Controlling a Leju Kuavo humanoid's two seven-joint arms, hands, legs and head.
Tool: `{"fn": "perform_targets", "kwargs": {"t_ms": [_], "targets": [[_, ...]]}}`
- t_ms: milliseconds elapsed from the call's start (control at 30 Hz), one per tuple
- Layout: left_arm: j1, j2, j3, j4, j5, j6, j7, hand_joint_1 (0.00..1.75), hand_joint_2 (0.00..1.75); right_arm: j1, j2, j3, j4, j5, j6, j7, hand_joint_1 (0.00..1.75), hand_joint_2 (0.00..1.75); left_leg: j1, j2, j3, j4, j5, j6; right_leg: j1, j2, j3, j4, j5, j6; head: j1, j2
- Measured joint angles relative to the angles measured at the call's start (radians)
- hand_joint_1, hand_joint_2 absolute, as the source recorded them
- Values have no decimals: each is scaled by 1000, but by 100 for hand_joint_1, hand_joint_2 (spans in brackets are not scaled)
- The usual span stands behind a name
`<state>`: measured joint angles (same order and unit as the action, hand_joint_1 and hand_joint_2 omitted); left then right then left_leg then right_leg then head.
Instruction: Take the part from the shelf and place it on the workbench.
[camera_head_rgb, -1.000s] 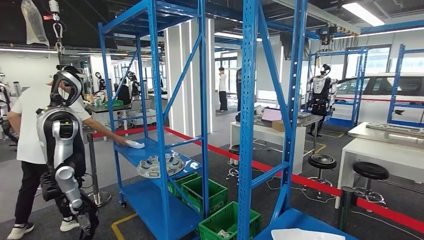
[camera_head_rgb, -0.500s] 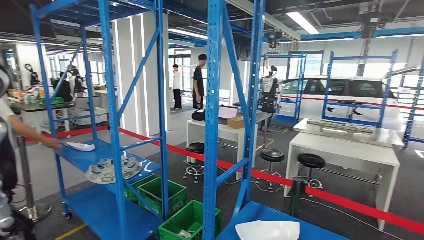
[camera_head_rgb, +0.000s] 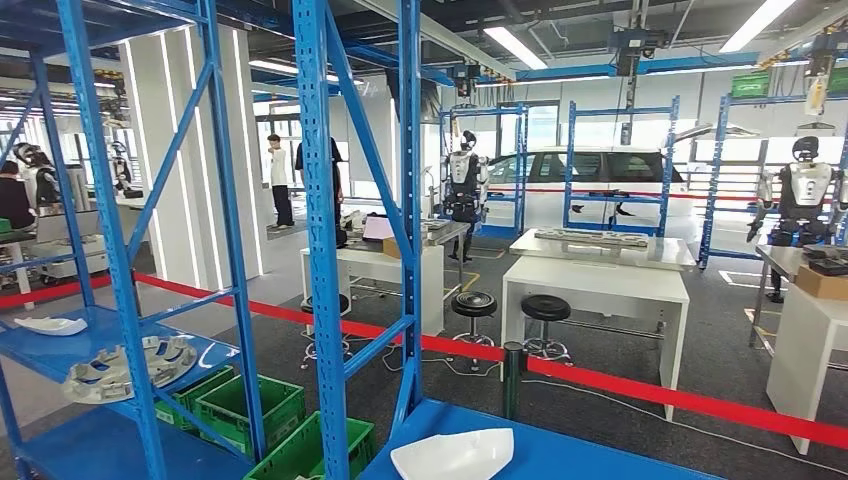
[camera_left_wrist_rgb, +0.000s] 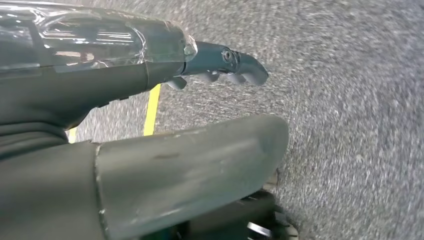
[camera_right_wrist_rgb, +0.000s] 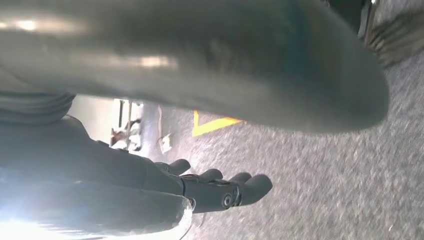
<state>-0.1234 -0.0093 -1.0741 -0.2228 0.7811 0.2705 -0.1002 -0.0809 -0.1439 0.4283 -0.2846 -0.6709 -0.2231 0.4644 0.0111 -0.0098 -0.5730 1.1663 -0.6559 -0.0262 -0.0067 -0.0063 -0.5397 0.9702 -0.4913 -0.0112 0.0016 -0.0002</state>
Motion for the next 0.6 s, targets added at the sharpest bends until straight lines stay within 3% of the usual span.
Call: {"fn": "perform_targets", "kwargs": {"t_ms": [33, 67, 100, 133, 200, 267, 300, 367, 433, 500, 567, 600], "targets": [[1, 0, -4, 0, -2, -1, 1, 0, 0, -3, 3, 4, 4, 0, 7, 3, 0, 0, 0, -1, -34, 61, -19, -1, 1, 13, 0, 1, -1, -2, 0, 0], [1, 1, -8, 0, -3, -2, 2, 0, 0, -5, 6, 9, 9, 0, 12, 5, 0, 0, 0, 1, -56, 93, -19, -1, 2, 28, 1, 2, -2, -2, -1, 0], [2, 1, -12, 0, -5, -2, 3, 0, 0, -6, 9, 13, 13, 0, 15, 6, 0, 0, 0, 1, -63, 94, 0, 0, 2, 43, 2, 5, -3, -2, -1, 0], [1, 1, -16, 0, -7, -3, 4, 0, 0, -6, 12, 18, 17, 0, 17, 6, 0, 0, 0, -3, -52, 55, 36, 2, 2, 58, 3, 8, -6, -1, -1, 0], [-1, 1, -22, 0, -13, -5, 7, 0, 0, -6, 18, 27, 24, 0, 20, 6, 0, 0, 4, -55, -7, -62, 108, 8, 2, 85, 1, 19, -13, 5, -1, 0], [-1, 1, -30, 0, -19, -8, 11, 0, 0, -9, 22, 32, 29, 1, 20, 4, 0, 0, 8, -100, 24, -136, 125, 17, 0, 112, -8, 28, -17, 16, -1, 0], [-1, 2, -34, 0, -20, -9, 14, 0, 0, -10, 23, 34, 30, 1, 21, 3, 0, 0, 8, -101, 29, -143, 118, 22, -2, 126, -13, 29, -16, 23, -1, 0], [-1, 2, -38, 0, -21, -10, 21, 0, 0, -10, 23, 37, 34, 1, 22, 0, 0, 0, 7, -72, 35, -151, 117, 32, -8, 153, -19, 27, -13, 35, 0, 0], [-3, 3, -39, 0, -21, -11, 29, 0, 0, -11, 24, 41, 38, 1, 23, -2, 0, 0, 9, -38, 42, -159, 119, 44, -5, 117, -36, 59, -34, 44, 0, 0], [1, 4, -41, 0, -22, -14, 34, 0, 0, -15, 23, 46, 39, 1, 24, -4, 0, 0, 6, 1, 47, -162, 116, 52, -3, 46, -91, 167, -90, 53, 1, 0], [5, 6, -44, 1, -25, -16, 39, 0, 0, -16, 24, 51, 40, 2, 25, -6, 0, 0, 2, 39, 49, -162, 111, 55, -4, 17, -150, 284, -133, 59, 1, 0], [5, 8, -46, 1, -27, -18, 42, 0, 0, -13, 24, 53, 41, 2, 24, -8, 0, 0, 0, 54, 50, -162, 109, 56, -4, 11, -160, 303, -129, 59, 0, 0]]}}
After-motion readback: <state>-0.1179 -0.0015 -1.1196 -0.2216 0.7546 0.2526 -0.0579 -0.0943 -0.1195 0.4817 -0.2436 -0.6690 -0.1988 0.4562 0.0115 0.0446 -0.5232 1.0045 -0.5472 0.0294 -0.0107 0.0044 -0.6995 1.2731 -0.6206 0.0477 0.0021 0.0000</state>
